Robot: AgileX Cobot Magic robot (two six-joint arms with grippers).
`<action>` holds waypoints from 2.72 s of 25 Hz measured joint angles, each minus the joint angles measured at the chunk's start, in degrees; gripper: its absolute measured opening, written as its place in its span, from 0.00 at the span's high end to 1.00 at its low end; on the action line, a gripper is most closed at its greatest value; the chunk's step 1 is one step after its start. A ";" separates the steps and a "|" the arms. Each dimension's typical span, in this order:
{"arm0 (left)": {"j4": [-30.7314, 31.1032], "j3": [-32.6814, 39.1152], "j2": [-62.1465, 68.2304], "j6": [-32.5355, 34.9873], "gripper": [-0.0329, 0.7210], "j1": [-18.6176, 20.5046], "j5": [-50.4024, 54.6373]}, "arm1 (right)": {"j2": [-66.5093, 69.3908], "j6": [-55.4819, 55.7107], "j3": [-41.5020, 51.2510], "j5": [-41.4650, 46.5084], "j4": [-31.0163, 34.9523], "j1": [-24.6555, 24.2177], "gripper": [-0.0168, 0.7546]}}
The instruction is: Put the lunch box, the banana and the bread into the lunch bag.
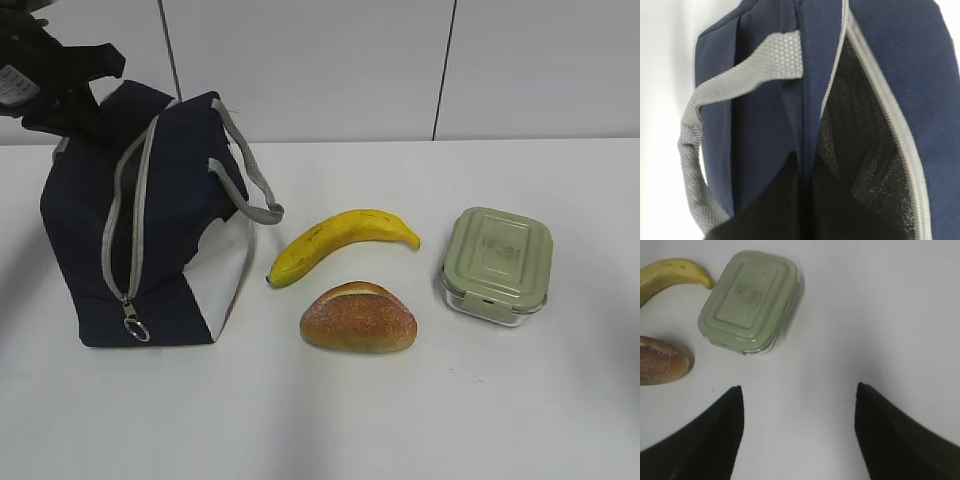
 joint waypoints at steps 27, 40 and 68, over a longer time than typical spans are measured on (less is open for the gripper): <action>0.04 0.00 0.00 0.42 0.96 0.00 -0.07 | 50.83 -38.13 -20.27 4.15 48.47 -13.55 0.32; 0.09 0.00 0.00 0.42 0.96 0.00 -0.76 | 65.57 -67.84 -20.73 12.60 75.68 -21.81 0.32; -0.02 0.00 0.00 0.42 0.96 0.00 0.07 | 76.39 -84.04 -21.05 23.21 88.52 -22.66 0.45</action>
